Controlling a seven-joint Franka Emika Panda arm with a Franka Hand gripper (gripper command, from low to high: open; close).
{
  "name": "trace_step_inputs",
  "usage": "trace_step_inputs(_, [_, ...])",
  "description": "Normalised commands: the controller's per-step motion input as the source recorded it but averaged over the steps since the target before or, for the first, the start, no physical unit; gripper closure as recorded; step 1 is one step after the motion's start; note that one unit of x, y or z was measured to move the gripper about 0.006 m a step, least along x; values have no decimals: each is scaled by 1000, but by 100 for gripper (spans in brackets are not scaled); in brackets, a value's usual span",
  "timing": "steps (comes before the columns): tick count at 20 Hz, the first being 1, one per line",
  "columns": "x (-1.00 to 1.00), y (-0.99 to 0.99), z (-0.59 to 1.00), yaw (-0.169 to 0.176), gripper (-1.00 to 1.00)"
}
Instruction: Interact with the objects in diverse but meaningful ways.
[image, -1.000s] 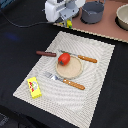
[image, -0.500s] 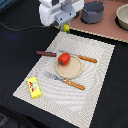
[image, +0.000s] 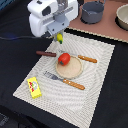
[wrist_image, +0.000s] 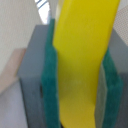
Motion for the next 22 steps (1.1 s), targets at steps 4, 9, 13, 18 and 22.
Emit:
trace_step_inputs(4, [24, -734, -39, 93, 100])
trace_step_inputs(9, [36, -686, -87, 91, 100])
trace_step_inputs(13, [22, -543, -196, 80, 100])
trace_step_inputs(18, [-1, -489, -328, 66, 100])
trace_step_inputs(22, [-108, -371, -293, 32, 100])
